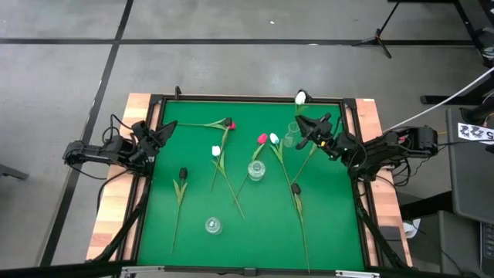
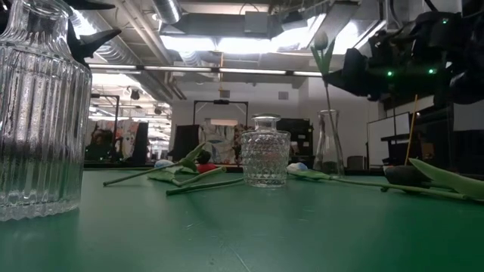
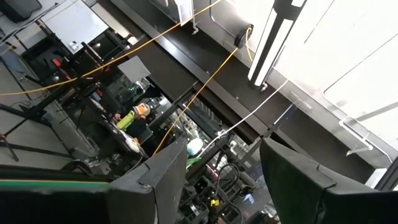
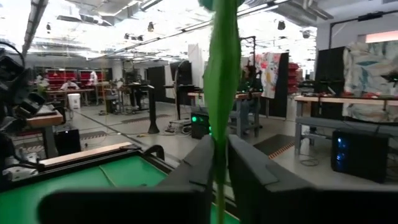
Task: Sort flowers into vase by color
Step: Put the middle white tulip into the top transparent flower vase, then put the right white tulip into the top transparent flower vase
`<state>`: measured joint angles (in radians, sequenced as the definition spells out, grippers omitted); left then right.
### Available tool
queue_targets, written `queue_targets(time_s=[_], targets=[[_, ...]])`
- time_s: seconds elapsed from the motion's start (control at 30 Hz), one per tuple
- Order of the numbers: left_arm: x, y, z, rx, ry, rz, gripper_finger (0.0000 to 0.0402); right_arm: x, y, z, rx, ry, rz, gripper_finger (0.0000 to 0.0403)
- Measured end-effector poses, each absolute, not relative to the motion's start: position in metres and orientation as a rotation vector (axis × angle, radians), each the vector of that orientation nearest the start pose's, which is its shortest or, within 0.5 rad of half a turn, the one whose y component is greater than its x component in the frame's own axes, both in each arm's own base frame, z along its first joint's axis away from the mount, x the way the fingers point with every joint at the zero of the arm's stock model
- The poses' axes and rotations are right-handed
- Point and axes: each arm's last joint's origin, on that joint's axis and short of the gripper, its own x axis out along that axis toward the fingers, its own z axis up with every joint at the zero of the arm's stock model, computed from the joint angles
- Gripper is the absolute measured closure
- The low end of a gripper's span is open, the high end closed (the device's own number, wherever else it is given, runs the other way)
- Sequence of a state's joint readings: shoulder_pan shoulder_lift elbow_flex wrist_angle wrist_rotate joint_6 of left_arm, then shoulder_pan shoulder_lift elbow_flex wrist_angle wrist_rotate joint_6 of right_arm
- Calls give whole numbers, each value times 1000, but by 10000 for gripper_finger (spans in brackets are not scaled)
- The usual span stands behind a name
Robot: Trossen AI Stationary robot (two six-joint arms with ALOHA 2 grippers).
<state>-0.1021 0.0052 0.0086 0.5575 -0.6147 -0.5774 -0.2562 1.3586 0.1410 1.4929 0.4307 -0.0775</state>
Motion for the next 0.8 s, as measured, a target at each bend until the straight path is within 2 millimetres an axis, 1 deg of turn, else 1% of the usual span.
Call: queue_targets(time_s=[0.23, 0.4, 0.5, 0.6, 0.7, 0.8], targets=[[80, 9, 214, -750, -666, 335, 202, 186, -61, 179, -47, -261, -696, 252], [80, 9, 214, -750, -666, 335, 202, 184, -60, 186, -56, -327, -678, 211], [79, 9, 214, -750, -666, 335, 202, 181, -59, 192, -73, -355, -681, 201], [80, 9, 214, -750, -666, 335, 202, 179, -58, 198, -79, -391, -661, 199], [80, 9, 214, -750, -666, 335, 202, 176, -54, 205, -82, -435, -551, 199], [80, 9, 214, -750, -666, 335, 202, 176, -48, 207, -15, -433, -385, 199]])
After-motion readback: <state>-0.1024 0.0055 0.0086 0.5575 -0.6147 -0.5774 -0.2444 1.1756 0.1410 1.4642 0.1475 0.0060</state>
